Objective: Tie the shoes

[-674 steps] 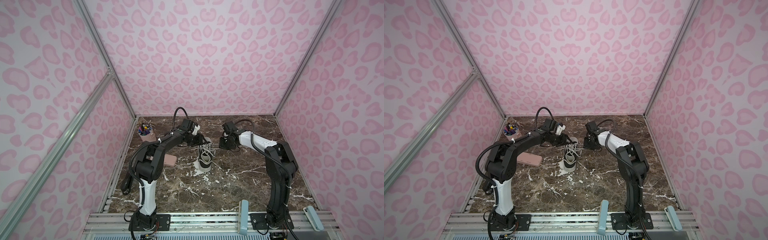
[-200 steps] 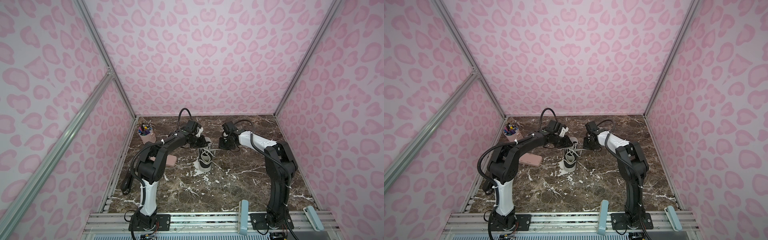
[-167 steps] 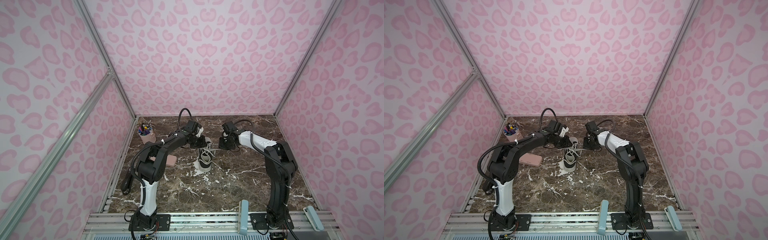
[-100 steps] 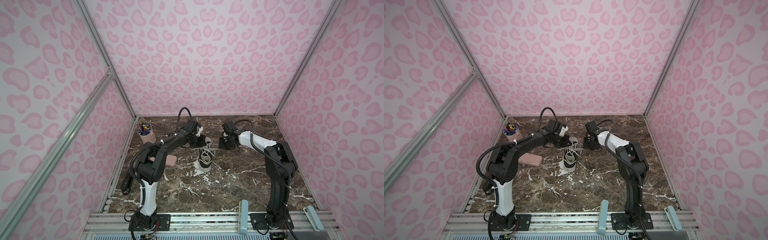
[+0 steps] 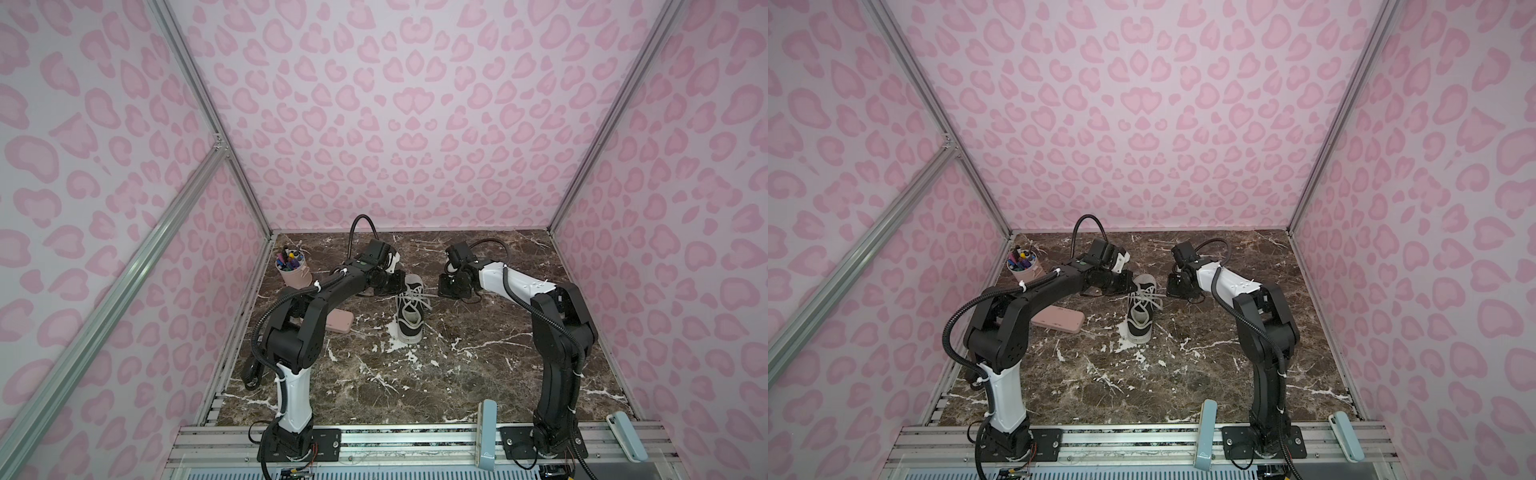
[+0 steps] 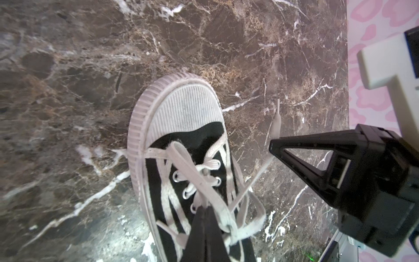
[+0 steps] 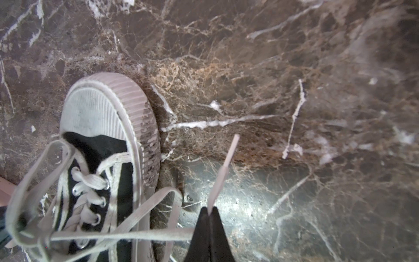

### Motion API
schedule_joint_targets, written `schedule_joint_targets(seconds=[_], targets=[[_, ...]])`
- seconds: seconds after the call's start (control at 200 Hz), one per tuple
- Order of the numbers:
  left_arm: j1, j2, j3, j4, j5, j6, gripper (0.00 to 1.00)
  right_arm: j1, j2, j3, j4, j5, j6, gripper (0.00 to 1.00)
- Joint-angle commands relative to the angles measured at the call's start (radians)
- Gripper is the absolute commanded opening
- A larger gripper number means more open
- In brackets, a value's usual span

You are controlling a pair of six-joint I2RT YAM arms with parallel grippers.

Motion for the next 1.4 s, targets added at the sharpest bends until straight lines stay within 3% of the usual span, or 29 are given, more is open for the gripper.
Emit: schedule_joint_targets(seconds=[0.0, 1.23, 1.395], targets=[[0.005, -0.013, -0.004, -0.006, -0.014, 0.01, 0.04, -0.006, -0.004, -0.009, -0.002, 0.018, 0.002, 0.0], [0.004, -0.023, -0.016, 0.005, 0.021, -0.001, 0.04, -0.001, -0.037, -0.036, 0.05, 0.003, 0.007, 0.0], [0.005, -0.025, -0.032, 0.018, 0.03, -0.012, 0.13, 0.005, -0.023, -0.035, 0.051, -0.006, 0.007, 0.0]])
